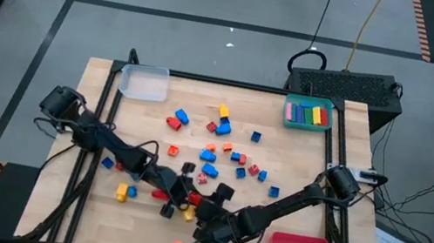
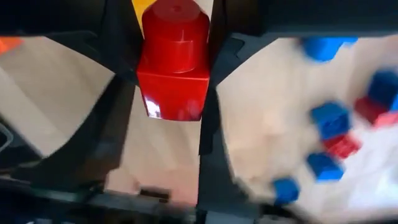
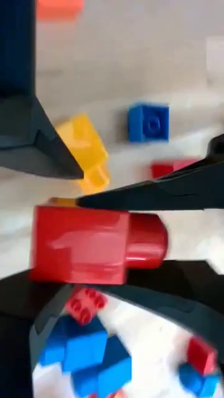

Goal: Sort blocks by size
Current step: Put the big red game piece into the transparent bin

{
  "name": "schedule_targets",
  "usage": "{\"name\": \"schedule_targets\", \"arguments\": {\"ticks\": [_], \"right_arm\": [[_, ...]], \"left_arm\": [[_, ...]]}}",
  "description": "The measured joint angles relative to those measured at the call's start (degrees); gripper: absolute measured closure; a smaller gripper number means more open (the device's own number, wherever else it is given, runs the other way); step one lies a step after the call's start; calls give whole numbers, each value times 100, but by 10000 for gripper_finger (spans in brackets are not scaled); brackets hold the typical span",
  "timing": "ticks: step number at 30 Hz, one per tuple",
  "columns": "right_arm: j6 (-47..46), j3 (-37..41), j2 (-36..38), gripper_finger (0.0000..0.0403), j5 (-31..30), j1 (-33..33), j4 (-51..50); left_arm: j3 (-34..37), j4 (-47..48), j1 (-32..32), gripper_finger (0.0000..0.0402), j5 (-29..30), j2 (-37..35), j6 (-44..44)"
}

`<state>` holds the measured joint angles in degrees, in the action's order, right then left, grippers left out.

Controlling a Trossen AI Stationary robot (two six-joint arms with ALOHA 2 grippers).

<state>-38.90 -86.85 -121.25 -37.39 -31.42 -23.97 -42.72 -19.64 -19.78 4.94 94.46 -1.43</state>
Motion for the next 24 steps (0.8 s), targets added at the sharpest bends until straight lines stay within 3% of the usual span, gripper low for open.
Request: {"name": "schedule_targets", "arguments": {"ticks": [5, 9, 13, 19, 24], "right_arm": [[-994, -9, 9, 149, 21, -180, -714], [-1852, -7, 9, 149, -644, -229, -1478], [-2417, 0, 9, 160, -704, -374, -1973], [-2501, 121, 9, 173, -968, -436, -1728], [-2439, 138, 9, 177, -1025, -423, -1708]], "left_arm": [[20, 808, 434, 260, 684, -644, -59], [68, 1914, 911, 260, 1096, -1386, -128], [358, 2680, 1577, 260, 1173, -2382, -129], [1011, 3269, 3240, 260, 1168, -3999, -35], [1419, 3195, 4716, 260, 819, -4573, 70]]}}
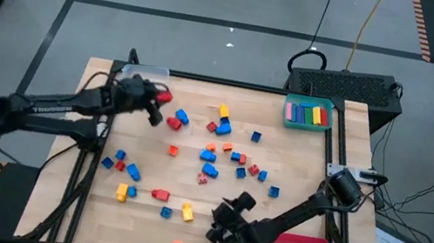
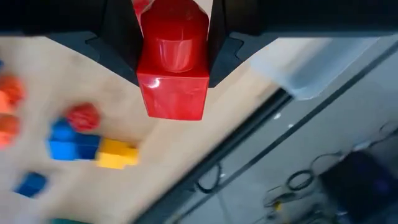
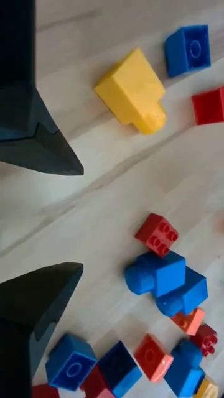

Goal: Sort blocks by size
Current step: Put the big red game piece into the transparent bin

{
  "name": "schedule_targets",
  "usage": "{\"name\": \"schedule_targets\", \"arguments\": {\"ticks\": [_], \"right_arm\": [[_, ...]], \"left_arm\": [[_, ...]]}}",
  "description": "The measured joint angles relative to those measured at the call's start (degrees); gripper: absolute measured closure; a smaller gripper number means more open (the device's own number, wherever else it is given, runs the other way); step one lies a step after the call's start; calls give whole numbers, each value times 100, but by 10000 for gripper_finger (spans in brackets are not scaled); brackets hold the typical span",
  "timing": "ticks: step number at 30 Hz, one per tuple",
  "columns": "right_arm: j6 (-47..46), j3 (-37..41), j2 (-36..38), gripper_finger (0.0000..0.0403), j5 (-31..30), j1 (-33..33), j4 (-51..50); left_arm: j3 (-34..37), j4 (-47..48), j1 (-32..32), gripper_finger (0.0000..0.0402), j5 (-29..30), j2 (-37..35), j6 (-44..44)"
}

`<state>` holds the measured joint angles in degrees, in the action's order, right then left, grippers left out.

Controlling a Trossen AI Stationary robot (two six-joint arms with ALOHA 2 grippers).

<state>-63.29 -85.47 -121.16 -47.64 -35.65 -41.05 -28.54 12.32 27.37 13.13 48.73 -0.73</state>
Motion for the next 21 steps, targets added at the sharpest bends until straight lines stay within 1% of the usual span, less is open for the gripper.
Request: {"name": "schedule_targets", "arguments": {"ticks": [3, 6, 9, 12, 16, 19, 21], "right_arm": [[84, 2, 0, 177, -7, 36, 68], [94, 2, 0, 177, -5, 76, 86], [123, 2, 0, 177, -4, 78, 142], [161, 2, 0, 177, -4, 80, 223], [237, 2, 0, 177, -5, 82, 274], [245, 2, -2, 177, -6, 91, 296], [246, 2, -2, 177, -7, 107, 298]], "left_arm": [[165, -5, 721, 260, -134, 52, 6], [330, -412, 1319, 260, -180, 225, -3], [455, -818, 1887, 260, -259, 498, -45], [466, -1029, 2336, 260, -516, 853, -47], [466, -1249, 2693, 260, -845, 1332, -174], [466, -1345, 2803, 256, -858, 1610, -190], [466, -1359, 2839, 243, -868, 1726, -185]]}}
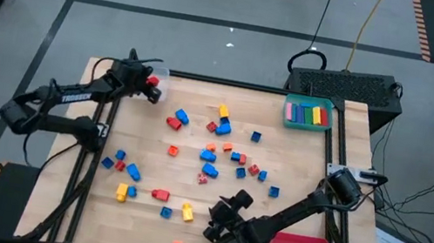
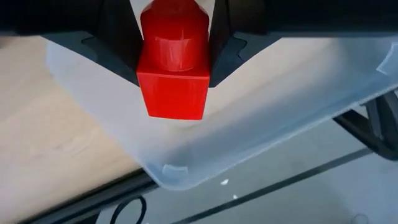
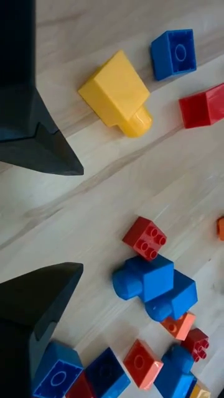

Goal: Sort blocks by size
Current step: Put the big red game piece into the transparent bin, then put the big blue game piece into the transparent bin

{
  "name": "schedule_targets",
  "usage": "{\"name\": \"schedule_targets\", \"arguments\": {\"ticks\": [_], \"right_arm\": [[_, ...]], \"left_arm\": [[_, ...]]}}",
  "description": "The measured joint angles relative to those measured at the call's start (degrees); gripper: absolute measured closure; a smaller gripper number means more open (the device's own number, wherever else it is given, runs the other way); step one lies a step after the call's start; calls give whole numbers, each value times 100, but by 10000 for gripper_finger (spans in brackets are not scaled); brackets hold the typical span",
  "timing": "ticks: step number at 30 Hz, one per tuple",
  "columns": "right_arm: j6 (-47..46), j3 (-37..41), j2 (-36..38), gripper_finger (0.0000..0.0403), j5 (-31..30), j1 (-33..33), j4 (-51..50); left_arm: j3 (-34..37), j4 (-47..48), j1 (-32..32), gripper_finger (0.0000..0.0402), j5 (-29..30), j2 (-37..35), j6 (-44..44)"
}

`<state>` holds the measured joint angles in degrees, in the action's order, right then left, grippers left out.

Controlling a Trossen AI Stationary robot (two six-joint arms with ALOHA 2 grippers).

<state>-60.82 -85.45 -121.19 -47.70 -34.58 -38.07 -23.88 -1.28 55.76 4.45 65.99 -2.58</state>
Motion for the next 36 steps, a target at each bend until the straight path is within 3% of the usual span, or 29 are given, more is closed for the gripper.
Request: {"name": "schedule_targets", "arguments": {"ticks": [10, 15, 22, 26, 31, 36], "right_arm": [[27, 0, -2, 177, -46, 15, 14], [145, 2, 41, 177, -205, 13, -638], [-622, 2, 413, 177, -624, 353, -2695], [-226, 2, 565, 177, -672, 619, -2599], [364, 2, 570, 177, -632, 863, -2383], [582, 2, 573, 177, -639, 999, -2487]], "left_arm": [[-11, -60, 5, 213, 7, -39, -12], [-11, 518, -179, 212, -548, -535, -10], [-13, 1913, -1211, 210, -544, -1746, -275], [-13, 2612, -1953, 210, -582, -2225, -459], [-20, 2379, -3070, 210, -873, -2456, -870], [-20, 2395, -3973, 210, -688, -2401, -922]]}}
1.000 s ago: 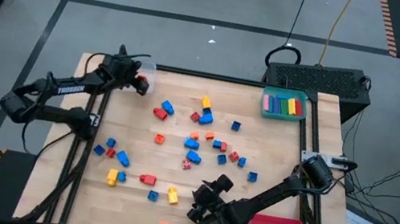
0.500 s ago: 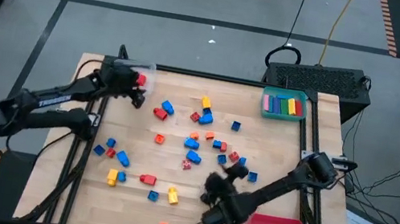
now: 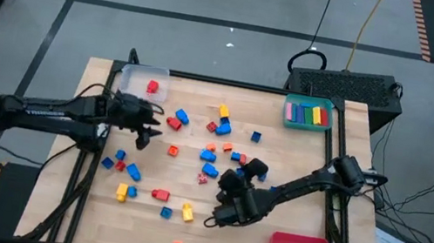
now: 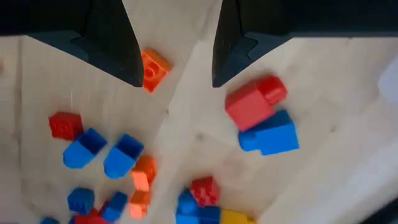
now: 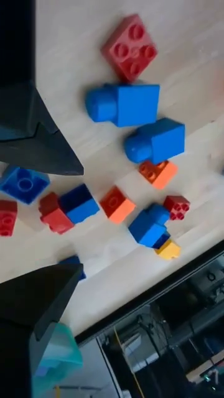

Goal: Sort blocks by size
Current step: Put the big blue game piece into the transparent bin

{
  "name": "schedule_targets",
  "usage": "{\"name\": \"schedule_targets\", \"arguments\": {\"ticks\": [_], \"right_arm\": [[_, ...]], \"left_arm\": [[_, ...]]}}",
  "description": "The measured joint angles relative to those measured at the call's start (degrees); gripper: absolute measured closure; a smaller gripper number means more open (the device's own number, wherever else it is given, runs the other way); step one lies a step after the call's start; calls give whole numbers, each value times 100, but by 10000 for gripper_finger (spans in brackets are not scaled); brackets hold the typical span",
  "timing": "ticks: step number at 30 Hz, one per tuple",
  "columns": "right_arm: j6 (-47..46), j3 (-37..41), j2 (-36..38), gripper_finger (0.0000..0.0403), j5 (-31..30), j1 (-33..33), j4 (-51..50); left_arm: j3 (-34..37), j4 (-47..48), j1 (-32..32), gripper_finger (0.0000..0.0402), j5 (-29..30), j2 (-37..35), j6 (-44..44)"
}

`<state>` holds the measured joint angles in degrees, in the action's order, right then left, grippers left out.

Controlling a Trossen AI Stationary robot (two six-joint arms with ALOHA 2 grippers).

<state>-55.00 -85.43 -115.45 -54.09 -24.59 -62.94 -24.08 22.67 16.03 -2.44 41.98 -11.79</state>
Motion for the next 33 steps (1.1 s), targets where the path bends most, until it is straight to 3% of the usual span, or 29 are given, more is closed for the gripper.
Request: {"name": "schedule_targets", "arguments": {"ticks": [3, 7, 10, 12, 16, 19, 28, 33], "right_arm": [[120, 0, 87, 177, 0, 161, -126], [636, 0, 356, 177, 43, 600, 15], [1351, 0, 560, 177, 596, 1106, 452], [2303, 0, 621, 177, 1171, 1518, 903], [5134, 0, 627, 177, 2568, 2251, 1666], [6299, 0, 627, 177, 3371, 2760, 1998], [7581, -1, 459, 177, 4831, 3966, 2190], [8043, 0, 213, 177, 4986, 4082, 2337]], "left_arm": [[0, -298, -352, 210, 411, 119, 11], [0, -814, -533, 210, 472, 404, 11], [0, -1050, -571, 210, 571, 596, -35], [0, -1101, -597, 210, 622, 707, -83], [0, -1262, -679, 210, 640, 909, 41], [0, -1352, -758, 210, 641, 1045, 56], [0, -1779, -905, 210, 764, 1491, 588], [0, -2225, -894, 210, 778, 1739, 1166]]}}
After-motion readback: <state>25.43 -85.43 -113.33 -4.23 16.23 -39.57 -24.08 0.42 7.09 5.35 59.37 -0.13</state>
